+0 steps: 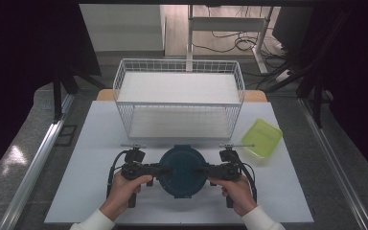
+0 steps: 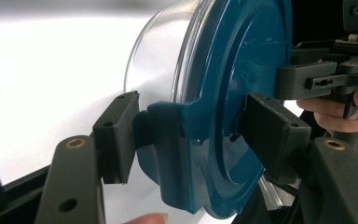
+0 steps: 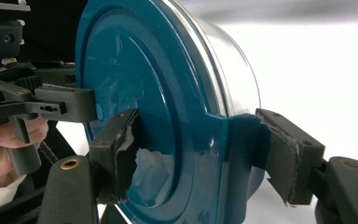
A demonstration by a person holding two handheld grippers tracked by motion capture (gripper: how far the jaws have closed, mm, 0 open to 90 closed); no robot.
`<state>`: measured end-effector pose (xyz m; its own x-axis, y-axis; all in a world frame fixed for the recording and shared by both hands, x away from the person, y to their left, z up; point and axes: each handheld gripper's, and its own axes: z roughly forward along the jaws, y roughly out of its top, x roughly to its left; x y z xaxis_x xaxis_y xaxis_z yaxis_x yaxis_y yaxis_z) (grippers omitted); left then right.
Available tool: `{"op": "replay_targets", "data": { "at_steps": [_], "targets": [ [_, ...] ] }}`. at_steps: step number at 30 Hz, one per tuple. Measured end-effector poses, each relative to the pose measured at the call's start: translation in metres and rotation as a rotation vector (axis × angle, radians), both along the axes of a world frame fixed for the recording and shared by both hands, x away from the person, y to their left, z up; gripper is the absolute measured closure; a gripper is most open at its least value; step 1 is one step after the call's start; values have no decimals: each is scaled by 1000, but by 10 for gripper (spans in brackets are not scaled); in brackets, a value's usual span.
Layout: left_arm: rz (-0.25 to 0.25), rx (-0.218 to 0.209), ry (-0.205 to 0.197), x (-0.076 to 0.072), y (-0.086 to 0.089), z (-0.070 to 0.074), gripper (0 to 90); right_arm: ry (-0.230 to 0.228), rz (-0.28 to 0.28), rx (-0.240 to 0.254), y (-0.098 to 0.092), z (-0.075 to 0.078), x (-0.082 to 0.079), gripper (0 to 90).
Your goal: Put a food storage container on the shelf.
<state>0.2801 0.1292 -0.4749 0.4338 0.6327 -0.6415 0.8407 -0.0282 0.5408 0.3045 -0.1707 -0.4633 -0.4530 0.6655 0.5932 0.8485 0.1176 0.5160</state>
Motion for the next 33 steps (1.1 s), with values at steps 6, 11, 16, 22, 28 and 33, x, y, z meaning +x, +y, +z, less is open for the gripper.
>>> {"op": "replay_targets", "data": {
  "at_steps": [6,11,16,22,28,33],
  "targets": [
    [-2,2,-22,0,1,7,377,-20,1,1,0,7,0,326],
    [-3,0,-33,0,1,12,377,-33,2,0,0,13,0,326],
    [-2,1,-39,2,0,18,377,-53,6,-3,0,21,2,327],
    [-6,4,-53,10,-1,33,377,-63,1,2,-1,32,8,327],
    [-5,8,-75,17,0,47,377,-83,0,9,-1,45,14,328],
    [-4,14,-92,21,0,57,377,-94,0,13,-1,53,18,328]
  ]
}}
